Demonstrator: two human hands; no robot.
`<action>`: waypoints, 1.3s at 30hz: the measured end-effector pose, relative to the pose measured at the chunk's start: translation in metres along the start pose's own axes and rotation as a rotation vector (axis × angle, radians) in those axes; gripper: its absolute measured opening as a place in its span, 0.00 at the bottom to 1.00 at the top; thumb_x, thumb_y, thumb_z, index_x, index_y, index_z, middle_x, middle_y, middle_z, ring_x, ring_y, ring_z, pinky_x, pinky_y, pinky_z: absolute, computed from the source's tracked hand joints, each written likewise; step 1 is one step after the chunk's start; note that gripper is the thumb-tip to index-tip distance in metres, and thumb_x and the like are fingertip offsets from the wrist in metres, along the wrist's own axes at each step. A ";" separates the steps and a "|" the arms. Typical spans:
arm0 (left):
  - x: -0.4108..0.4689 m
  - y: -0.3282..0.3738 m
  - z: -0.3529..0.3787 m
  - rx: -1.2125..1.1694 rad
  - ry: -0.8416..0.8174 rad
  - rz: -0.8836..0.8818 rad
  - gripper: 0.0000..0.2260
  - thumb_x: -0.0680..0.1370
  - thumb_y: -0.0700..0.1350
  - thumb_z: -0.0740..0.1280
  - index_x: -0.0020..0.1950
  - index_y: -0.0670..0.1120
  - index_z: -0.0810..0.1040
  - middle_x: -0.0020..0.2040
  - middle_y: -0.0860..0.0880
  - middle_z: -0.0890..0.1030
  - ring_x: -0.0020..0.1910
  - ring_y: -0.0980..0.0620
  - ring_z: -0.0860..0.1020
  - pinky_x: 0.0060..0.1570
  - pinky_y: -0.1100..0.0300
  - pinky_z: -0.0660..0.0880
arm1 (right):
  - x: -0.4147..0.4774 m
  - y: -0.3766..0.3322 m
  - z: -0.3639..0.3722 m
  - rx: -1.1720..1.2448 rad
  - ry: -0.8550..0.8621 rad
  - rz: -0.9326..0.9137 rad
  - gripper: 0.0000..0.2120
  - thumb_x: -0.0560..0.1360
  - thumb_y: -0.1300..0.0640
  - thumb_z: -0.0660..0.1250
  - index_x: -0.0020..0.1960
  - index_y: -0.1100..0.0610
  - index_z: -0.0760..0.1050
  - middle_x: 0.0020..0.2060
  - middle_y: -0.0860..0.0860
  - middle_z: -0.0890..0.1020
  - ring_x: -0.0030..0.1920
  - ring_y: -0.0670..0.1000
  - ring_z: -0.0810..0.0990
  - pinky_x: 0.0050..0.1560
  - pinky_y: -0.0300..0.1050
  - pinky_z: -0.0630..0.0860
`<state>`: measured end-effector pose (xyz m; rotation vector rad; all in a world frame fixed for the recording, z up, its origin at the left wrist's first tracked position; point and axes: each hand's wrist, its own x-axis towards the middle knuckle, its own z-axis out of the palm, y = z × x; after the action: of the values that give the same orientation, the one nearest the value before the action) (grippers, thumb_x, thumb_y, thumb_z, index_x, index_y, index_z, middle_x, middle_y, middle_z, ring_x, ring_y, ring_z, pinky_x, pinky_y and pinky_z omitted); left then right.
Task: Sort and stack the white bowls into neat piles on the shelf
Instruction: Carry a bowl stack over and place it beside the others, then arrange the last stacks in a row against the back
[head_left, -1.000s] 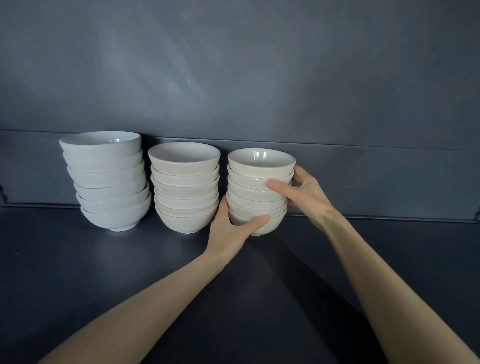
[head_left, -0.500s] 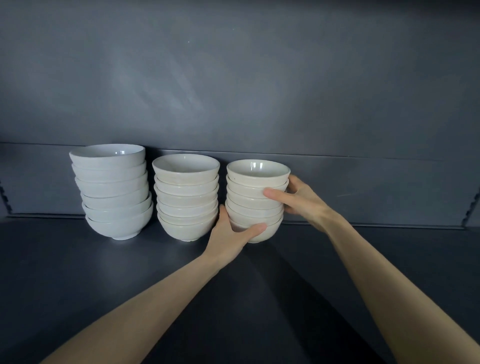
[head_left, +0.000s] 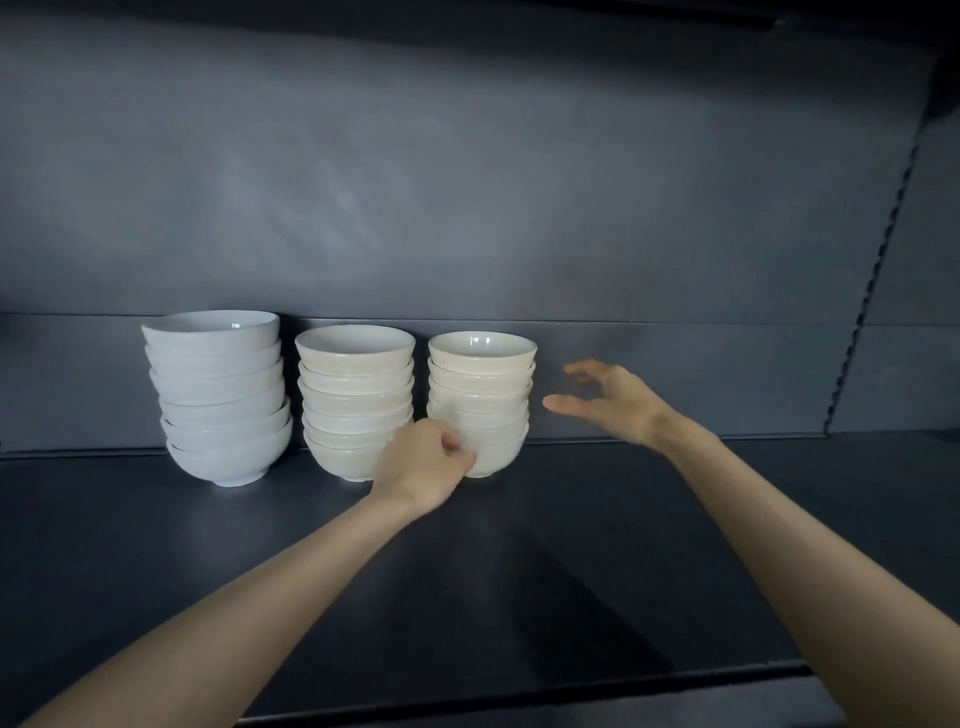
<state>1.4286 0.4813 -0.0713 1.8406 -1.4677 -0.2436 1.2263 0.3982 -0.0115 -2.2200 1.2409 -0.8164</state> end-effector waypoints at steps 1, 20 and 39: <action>-0.001 0.008 -0.002 0.030 -0.041 0.019 0.10 0.74 0.49 0.69 0.50 0.43 0.81 0.48 0.47 0.83 0.50 0.48 0.80 0.52 0.54 0.76 | -0.006 0.001 -0.010 -0.046 0.000 0.013 0.31 0.73 0.46 0.71 0.72 0.56 0.67 0.69 0.52 0.72 0.69 0.51 0.70 0.62 0.39 0.65; -0.031 0.306 0.079 0.230 -0.168 0.684 0.25 0.73 0.57 0.68 0.68 0.52 0.71 0.64 0.46 0.77 0.63 0.41 0.74 0.62 0.49 0.71 | -0.182 0.090 -0.275 -0.564 0.290 0.363 0.27 0.73 0.46 0.71 0.69 0.54 0.71 0.62 0.57 0.76 0.66 0.57 0.70 0.62 0.45 0.67; -0.074 0.528 0.290 0.289 -0.228 0.951 0.22 0.76 0.54 0.65 0.68 0.50 0.69 0.61 0.48 0.76 0.60 0.45 0.74 0.54 0.55 0.70 | -0.279 0.293 -0.464 -0.641 0.339 0.540 0.27 0.73 0.45 0.69 0.66 0.57 0.69 0.60 0.58 0.76 0.59 0.60 0.74 0.58 0.52 0.72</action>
<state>0.8409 0.3928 0.0496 1.1361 -2.4548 0.2492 0.6166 0.4494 0.0556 -2.0362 2.4054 -0.6396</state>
